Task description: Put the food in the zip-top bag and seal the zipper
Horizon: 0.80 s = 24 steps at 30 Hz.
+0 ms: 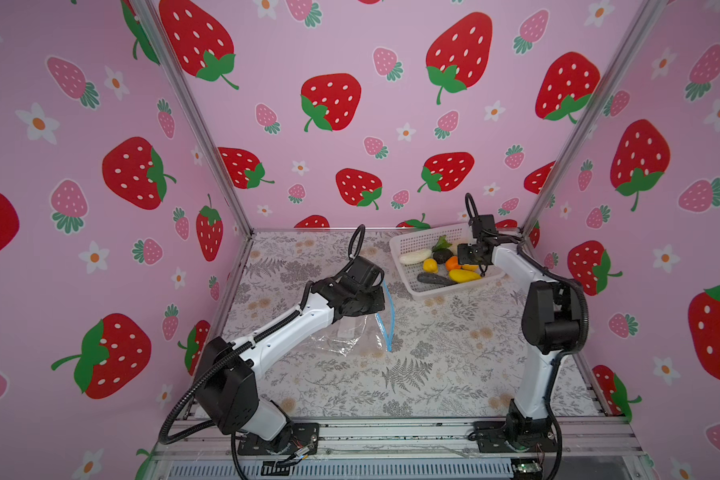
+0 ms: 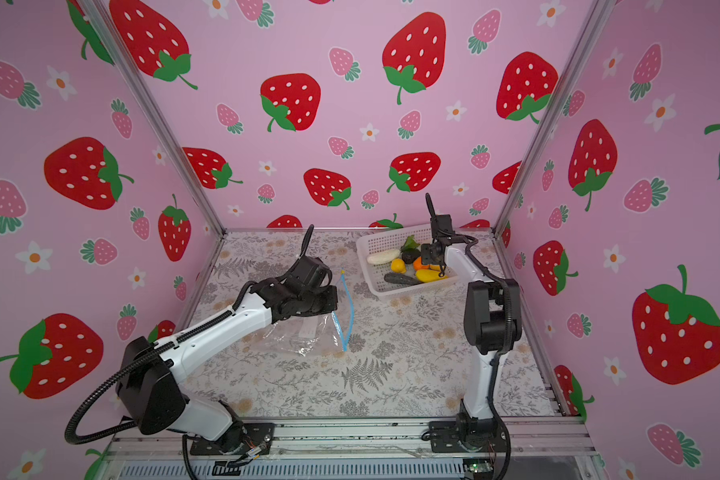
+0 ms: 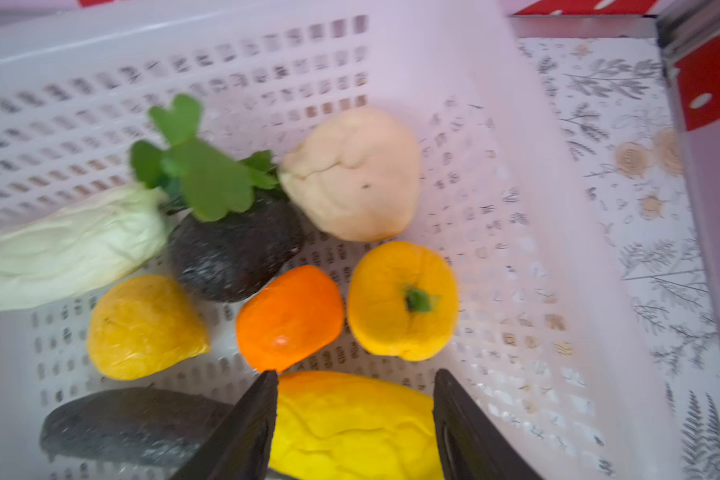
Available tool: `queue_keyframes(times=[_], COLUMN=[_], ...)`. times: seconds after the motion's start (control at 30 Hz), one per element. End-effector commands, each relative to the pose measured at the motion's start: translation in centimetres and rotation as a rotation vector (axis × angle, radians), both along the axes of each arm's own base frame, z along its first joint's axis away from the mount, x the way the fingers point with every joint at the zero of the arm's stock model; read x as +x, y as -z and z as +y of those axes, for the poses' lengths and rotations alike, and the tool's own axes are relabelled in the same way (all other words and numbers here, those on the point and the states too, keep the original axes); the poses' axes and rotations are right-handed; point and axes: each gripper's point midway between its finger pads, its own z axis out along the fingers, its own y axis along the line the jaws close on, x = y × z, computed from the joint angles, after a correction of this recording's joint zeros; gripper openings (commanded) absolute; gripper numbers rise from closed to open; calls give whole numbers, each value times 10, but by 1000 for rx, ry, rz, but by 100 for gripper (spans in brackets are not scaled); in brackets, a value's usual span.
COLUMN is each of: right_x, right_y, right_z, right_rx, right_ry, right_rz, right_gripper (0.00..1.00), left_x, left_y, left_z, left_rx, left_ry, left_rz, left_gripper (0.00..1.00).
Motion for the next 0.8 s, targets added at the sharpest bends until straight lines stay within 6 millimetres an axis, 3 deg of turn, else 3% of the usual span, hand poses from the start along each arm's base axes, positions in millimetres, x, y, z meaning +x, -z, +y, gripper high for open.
queue_keyframes(times=[0.0,0.3,0.5,0.77], right_x=[3,-19,-38,-72], right_y=[3,12,11,25], right_z=[-17,-44,-50,-54], right_rx=[-4,-45,-44,-46], right_ry=[46,94,107,113], right_rz=[8,40,40,77], right_gripper=[63,63,63,63], left_x=[0,0,-2,-4], left_y=[-16,-14,-11,-10], left_z=[-3,-7,-10,-14], left_rx=[-28,-37,-32,-30], left_ry=[7,18,34,49], left_rz=[-33,-31,-23,-19], left_gripper=[0,0,0,0])
